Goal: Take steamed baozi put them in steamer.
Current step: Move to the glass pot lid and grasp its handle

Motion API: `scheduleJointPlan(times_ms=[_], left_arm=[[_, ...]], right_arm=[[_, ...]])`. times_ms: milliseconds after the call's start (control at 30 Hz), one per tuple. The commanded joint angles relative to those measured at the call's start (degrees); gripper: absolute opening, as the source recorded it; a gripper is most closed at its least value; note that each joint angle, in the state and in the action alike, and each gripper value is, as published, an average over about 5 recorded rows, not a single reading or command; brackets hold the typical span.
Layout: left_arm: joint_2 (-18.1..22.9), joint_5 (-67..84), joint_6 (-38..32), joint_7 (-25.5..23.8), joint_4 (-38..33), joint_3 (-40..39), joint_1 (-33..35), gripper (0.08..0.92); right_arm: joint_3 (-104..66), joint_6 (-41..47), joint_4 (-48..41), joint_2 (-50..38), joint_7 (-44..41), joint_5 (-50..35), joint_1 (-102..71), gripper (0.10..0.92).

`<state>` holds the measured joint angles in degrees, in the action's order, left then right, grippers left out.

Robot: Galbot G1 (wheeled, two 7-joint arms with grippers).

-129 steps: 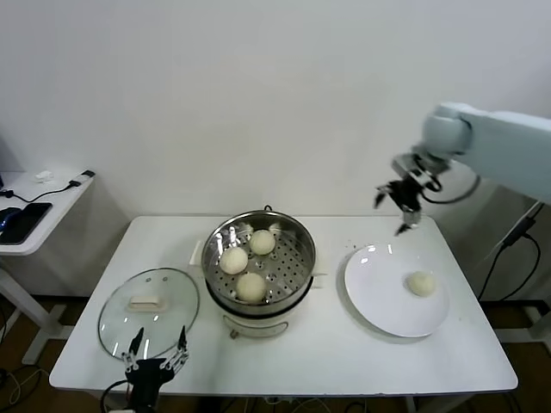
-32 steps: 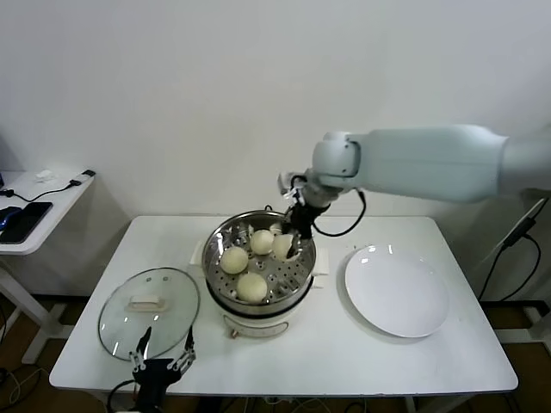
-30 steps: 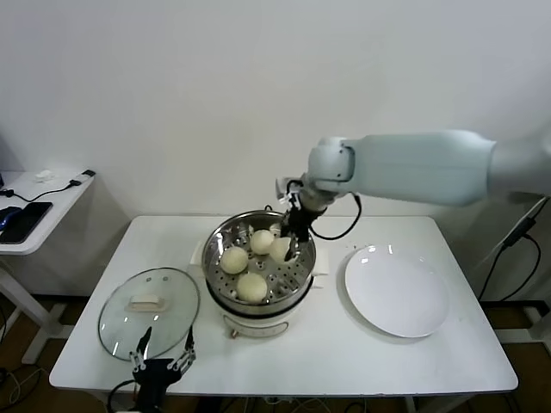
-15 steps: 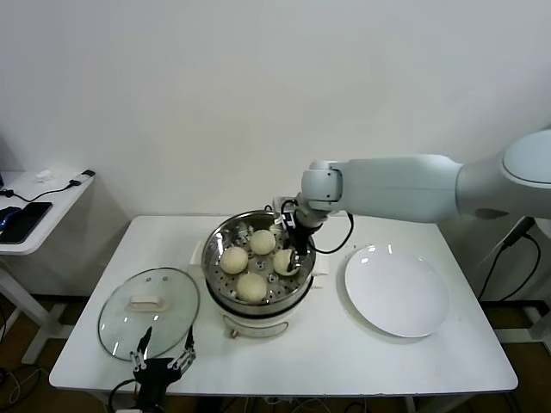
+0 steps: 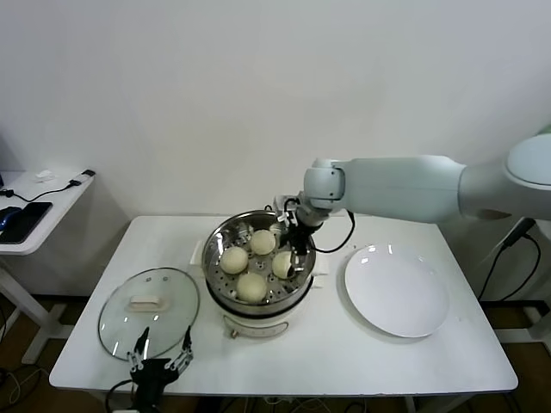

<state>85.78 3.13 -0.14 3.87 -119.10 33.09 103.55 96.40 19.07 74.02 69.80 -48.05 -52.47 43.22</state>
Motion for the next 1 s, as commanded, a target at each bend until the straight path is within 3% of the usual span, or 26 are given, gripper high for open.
scheduleJointPlan(times_ms=[33,133,300,433,733,1000], left_arm=[[-0.3,0.5,0.3,0.1,-0.9,0.2,0.2,0.823],[-0.4,0.9,0.2,0.3,-0.8,0.3,0.0,0.823],[-0.8,2.0,0.0,0.3,-0.8,0.5,-1.0,0.823],[-1.5,2.4,-0.1,0.4,-0.5,1.1,-2.0,0.823],[-3.1,6.3,-0.7,0.3,0.1,2.0,-4.1,0.823],[-4.6,5.2,-2.6,0.8,2.3,1.4,-4.2,0.823]], right_arm=[[-4.5,-3.1,1.4,-8.8,-0.5,-5.1,5.0,0.822],[-9.6,-3.4,1.8,-13.5,10.0,-7.7,3.5,0.823],[-22.0,-5.4,3.1,-21.8,29.8,-4.4,-6.2,0.823],[-34.6,-5.3,6.4,-28.8,39.4,-1.4,-17.3,0.823],[-67.1,-7.9,15.8,-43.5,44.4,6.1,-49.1,0.823],[-101.4,-13.1,18.1,-42.6,45.3,13.4,-85.2,0.823]])
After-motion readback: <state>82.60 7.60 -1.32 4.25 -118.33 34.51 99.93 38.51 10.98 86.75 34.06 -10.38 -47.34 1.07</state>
